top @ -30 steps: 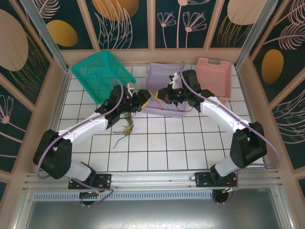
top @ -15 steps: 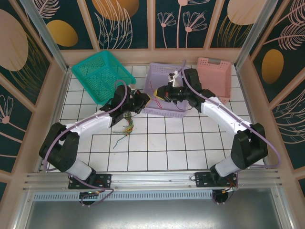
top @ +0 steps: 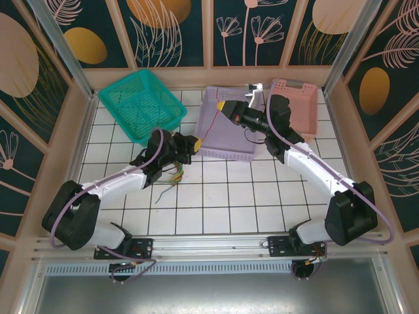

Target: Untangle the cables

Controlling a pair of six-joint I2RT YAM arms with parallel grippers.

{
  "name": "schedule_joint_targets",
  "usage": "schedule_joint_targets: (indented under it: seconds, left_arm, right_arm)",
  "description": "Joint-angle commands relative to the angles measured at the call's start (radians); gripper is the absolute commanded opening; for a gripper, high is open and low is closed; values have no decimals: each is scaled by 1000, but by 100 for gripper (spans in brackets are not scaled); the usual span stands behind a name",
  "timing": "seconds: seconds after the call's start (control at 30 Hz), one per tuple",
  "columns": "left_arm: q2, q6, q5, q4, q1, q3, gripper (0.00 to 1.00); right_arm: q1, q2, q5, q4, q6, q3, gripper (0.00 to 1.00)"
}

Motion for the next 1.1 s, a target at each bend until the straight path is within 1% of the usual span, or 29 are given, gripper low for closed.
schedule_joint_targets:
  seconds: [0.0,0.07,0.13,0.3,0.33,0.37,0.4,0.43,0.5,0.53,0.6,0.63,0.7,0.73,0.77,0.83,0.9,0.97,1.07]
  left_arm:
    - [-43,-155,-78,-14,2,-32,0]
    - [-68,-158,-107,-27,3,-29,0]
    - [-84,-154,-125,-37,3,-20,0]
    - [-71,-103,-87,-111,5,47,0]
    - [-76,-79,-88,-144,8,61,9]
    - [-89,-52,-98,-197,9,80,21]
    - [-105,-12,-119,-246,14,98,33]
    - [-127,48,-154,-313,24,126,42]
    - [-162,179,-219,-438,40,203,53]
    - [-174,246,-247,-483,47,249,56]
    - [-176,401,-279,-537,54,352,59]
    - [-168,495,-282,-546,55,403,60]
    - [-140,691,-239,-521,59,492,60]
    - [-114,779,-185,-505,59,540,59]
    - [-85,837,-119,-486,59,579,58]
    - [-23,906,-4,-476,57,661,57]
    - [34,931,110,-458,55,722,55]
    - [77,967,141,-501,45,777,54]
    - [104,1030,119,-588,40,801,53]
  right_arm:
    - [7,-13,34,120,-3,3,0]
    - [10,-19,45,83,-12,-2,0]
    - [13,-30,53,90,2,-22,0]
    - [12,-47,91,113,15,-35,0]
    - [12,-46,101,89,2,-20,0]
    - [11,-42,115,38,-24,7,0]
    - [13,-37,128,-23,-52,37,0]
    - [13,-29,141,-97,-99,71,0]
    - [11,-8,167,-255,-172,140,0]
    - [7,3,168,-313,-197,164,0]
    - [2,26,166,-411,-228,216,0]
    - [-1,41,156,-457,-243,245,0]
    - [0,88,144,-568,-277,326,0]
    - [6,115,148,-632,-300,377,0]
    - [13,138,159,-689,-318,417,0]
    - [22,162,163,-732,-329,454,0]
    - [24,185,140,-746,-314,474,0]
    - [28,212,108,-763,-298,502,0]
    - [27,238,63,-769,-265,528,0]
